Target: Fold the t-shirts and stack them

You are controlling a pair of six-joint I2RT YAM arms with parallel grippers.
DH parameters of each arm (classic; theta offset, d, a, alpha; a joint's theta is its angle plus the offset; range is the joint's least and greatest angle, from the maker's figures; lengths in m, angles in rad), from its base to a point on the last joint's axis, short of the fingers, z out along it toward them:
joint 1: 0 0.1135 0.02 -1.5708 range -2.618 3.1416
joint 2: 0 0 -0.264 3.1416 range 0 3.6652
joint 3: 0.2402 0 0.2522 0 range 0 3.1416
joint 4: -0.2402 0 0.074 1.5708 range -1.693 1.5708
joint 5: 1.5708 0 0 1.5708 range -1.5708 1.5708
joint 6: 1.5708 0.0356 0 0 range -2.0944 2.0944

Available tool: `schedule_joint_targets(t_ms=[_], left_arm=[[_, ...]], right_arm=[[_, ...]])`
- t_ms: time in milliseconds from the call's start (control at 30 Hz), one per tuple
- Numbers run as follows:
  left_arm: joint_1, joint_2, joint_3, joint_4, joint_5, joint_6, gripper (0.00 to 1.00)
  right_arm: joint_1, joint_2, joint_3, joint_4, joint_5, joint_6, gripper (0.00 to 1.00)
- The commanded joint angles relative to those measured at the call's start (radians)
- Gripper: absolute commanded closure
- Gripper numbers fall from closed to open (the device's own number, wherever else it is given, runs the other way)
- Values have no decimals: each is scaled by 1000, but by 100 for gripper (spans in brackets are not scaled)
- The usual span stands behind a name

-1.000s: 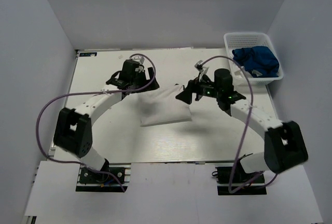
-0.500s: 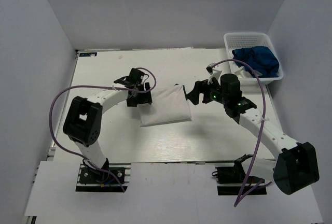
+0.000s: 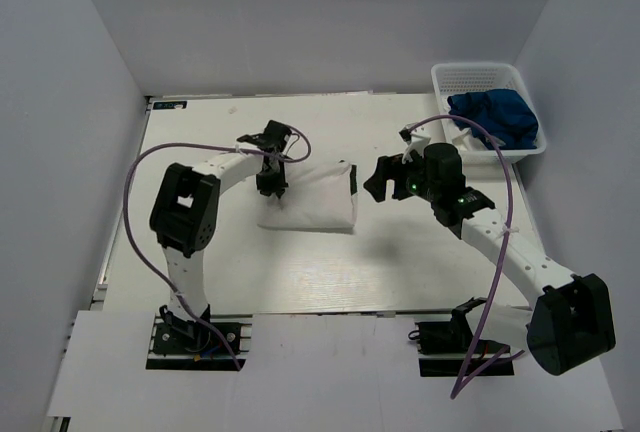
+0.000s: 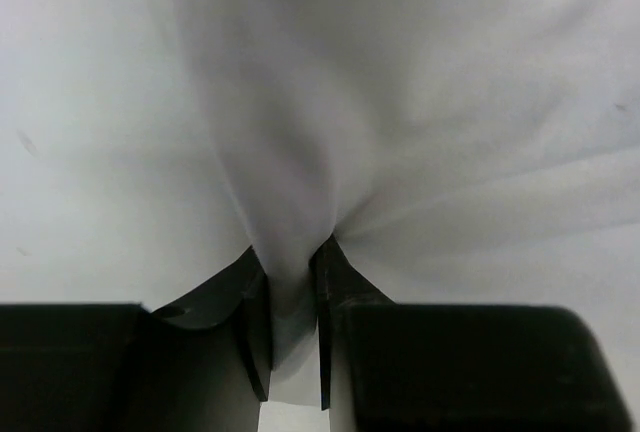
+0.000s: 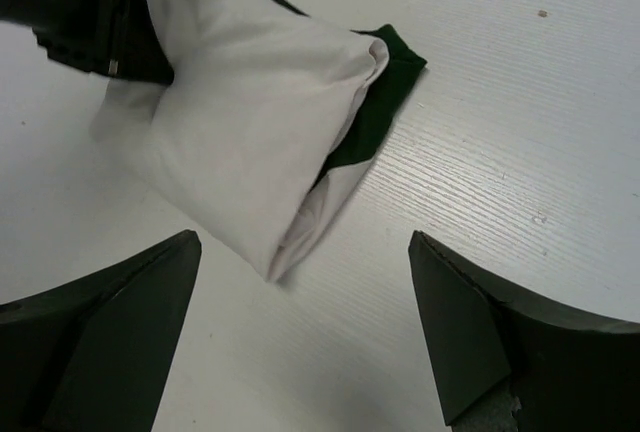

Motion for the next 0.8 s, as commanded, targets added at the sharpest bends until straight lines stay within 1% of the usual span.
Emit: schedule_joint_targets(t_ms=[0, 67, 100, 133, 200, 233, 267, 333, 433, 467, 500, 567, 600, 633, 700, 733, 767], left_arm=[[70, 131, 143, -124, -227, 112, 88], [109, 209, 237, -135, -250, 154, 88], [130, 231, 271, -135, -250, 206, 91], [168, 251, 332, -135, -250, 229, 92], [207, 297, 395, -135, -267, 290, 92], [224, 312, 453, -135, -290, 330, 92], [260, 326, 484, -135, -301, 358, 92], [315, 363, 553, -114, -301, 436, 92], [368, 404, 621, -77, -322, 525, 92], [400, 441, 644, -77, -331, 545, 92], [415, 461, 699, -68, -341, 565, 92], [461, 499, 760, -67, -341, 611, 91], [477, 521, 832, -67, -341, 622, 91], [492, 559, 863, -67, -341, 622, 91], [530, 582, 920, -52, -327, 655, 86], [541, 591, 920, -29, -327, 668, 83], [550, 591, 929, 0, -292, 680, 82]], right_arm=[[-3, 11, 53, -8, 34, -20, 10], [-3, 29, 71, 3, 38, 0, 10], [-2, 37, 85, 9, 24, 3, 10], [0, 40, 88, 15, 15, 6, 10], [1, 58, 113, 54, -18, -15, 10], [0, 68, 125, 49, -12, -29, 10], [-5, 92, 169, 31, 17, -32, 10], [-2, 118, 197, -27, 31, -57, 10], [-2, 161, 280, -58, 39, -70, 10], [-2, 170, 289, -72, 42, -70, 10], [-2, 192, 306, -74, 41, -70, 10], [0, 207, 332, -93, 38, -77, 10], [-2, 223, 366, -100, 39, -77, 10], [-2, 241, 378, -119, 38, -83, 10], [-2, 269, 398, -133, 38, -83, 10], [-2, 287, 427, -147, 35, -83, 10], [-2, 301, 434, -152, 33, -80, 10]])
